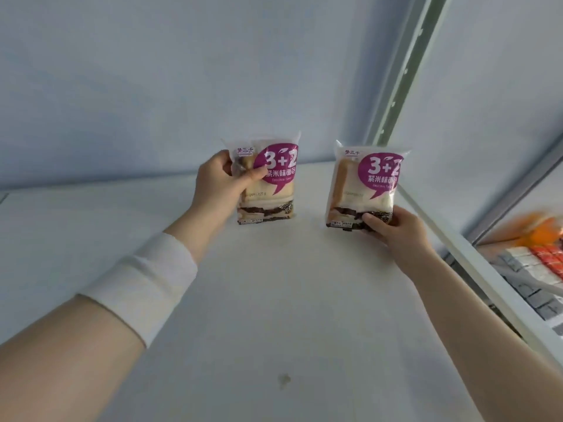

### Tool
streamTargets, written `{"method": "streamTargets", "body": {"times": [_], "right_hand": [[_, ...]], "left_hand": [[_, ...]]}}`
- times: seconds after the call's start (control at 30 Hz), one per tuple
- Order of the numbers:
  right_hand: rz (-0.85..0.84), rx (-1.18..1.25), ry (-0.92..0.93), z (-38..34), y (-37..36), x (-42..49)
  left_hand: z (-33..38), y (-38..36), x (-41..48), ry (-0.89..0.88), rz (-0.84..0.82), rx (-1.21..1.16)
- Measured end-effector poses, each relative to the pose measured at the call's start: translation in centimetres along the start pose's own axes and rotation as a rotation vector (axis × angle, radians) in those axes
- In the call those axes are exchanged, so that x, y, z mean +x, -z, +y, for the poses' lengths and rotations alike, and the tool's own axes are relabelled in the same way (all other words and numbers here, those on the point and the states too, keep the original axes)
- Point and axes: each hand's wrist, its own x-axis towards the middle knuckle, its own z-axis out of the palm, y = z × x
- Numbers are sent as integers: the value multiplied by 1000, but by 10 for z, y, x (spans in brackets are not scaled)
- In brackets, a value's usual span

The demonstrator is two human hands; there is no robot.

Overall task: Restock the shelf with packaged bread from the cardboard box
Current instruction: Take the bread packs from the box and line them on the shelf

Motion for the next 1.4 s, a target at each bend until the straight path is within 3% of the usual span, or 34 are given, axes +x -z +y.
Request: {"method": "streamTargets", "body": {"times": [0.33,0.57,0.7,0.77,0.87,0.97,1.07,1.17,1.27,1.4], "right_hand": [[-101,-273,171,-12,-36,162],[-7,-356,191,-10,-48,176],[115,-421,175,-13,-56,168],[167,-471,171,-18,-60,160],[208,-604,177,-30,-61,135],[187,-815,213,-41,-57,90],[142,-1088,224,-47,-44,29],[128,-1269,194,-49,-25,-41],[139,-1361,126,-49,-3,-121],[146,-1365,10,-50,39,-223]], "left_hand": [[-28,-70,116,2,113,5],[-35,-78,132,-65,123,64],[-37,-85,131,-127,290,321],[-33,-84,129,-80,332,296],[-23,-81,116,6,256,132],[-15,-69,90,-7,216,190],[-4,-55,40,-214,32,668],[14,-46,-22,-444,-334,1213],[44,-44,-87,-467,-584,1373],[82,-58,-175,-545,-720,1374]]}}
